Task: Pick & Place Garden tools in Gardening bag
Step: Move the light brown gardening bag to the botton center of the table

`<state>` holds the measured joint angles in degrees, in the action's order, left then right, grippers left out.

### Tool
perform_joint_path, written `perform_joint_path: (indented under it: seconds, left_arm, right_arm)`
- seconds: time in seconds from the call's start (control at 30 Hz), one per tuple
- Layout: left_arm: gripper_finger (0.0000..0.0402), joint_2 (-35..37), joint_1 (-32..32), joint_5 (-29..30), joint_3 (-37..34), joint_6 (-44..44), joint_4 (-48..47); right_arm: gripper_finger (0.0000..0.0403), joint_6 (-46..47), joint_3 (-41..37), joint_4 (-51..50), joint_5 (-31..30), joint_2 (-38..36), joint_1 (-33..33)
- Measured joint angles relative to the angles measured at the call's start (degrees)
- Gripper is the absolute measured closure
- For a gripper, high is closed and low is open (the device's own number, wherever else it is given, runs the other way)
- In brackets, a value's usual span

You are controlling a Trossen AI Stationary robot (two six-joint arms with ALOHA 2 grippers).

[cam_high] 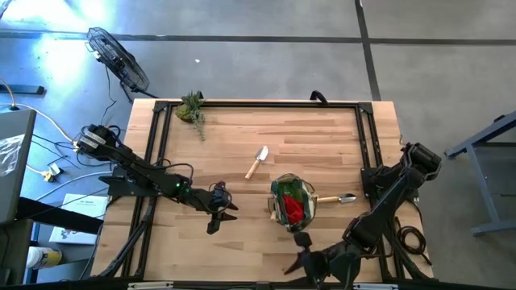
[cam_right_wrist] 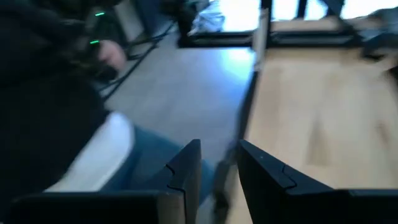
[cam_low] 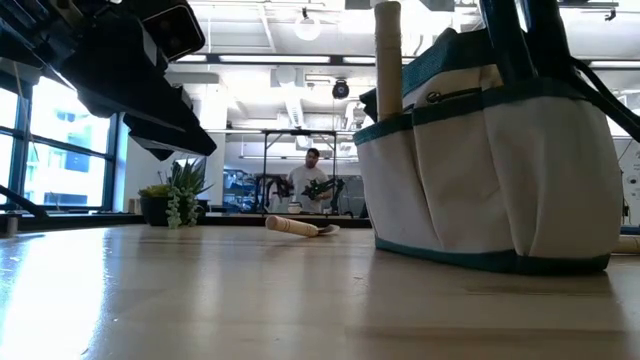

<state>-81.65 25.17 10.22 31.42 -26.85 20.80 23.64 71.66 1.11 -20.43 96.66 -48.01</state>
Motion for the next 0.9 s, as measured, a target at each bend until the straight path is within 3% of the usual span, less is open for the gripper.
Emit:
perform_joint_path:
  seconds: [0.17,0.3,0.6,0.9]
  left_arm:
    - [0.0240,0.01,0.00,0.00,0.00,0.00,0.00]
    - [0.0240,0.00,-0.02,0.02,0.00,0.00,0.00]
    - [0.0240,0.00,0.00,0.92,0.00,0.00,0.00]
    - [0.0240,0.01,-0.01,0.98,0.00,-0.02,0.00]
  right_arm:
    - [0.0309,7.60,0.00,-2.12,9.84,0.00,0.00]
    - [0.0309,16.61,0.00,-7.53,13.44,0.00,-0.10]
    - [0.0309,34.30,0.00,-22.57,12.07,0.00,-2.27]
    - [0.0309,44.82,0.00,-37.15,6.45,0.00,-3.82]
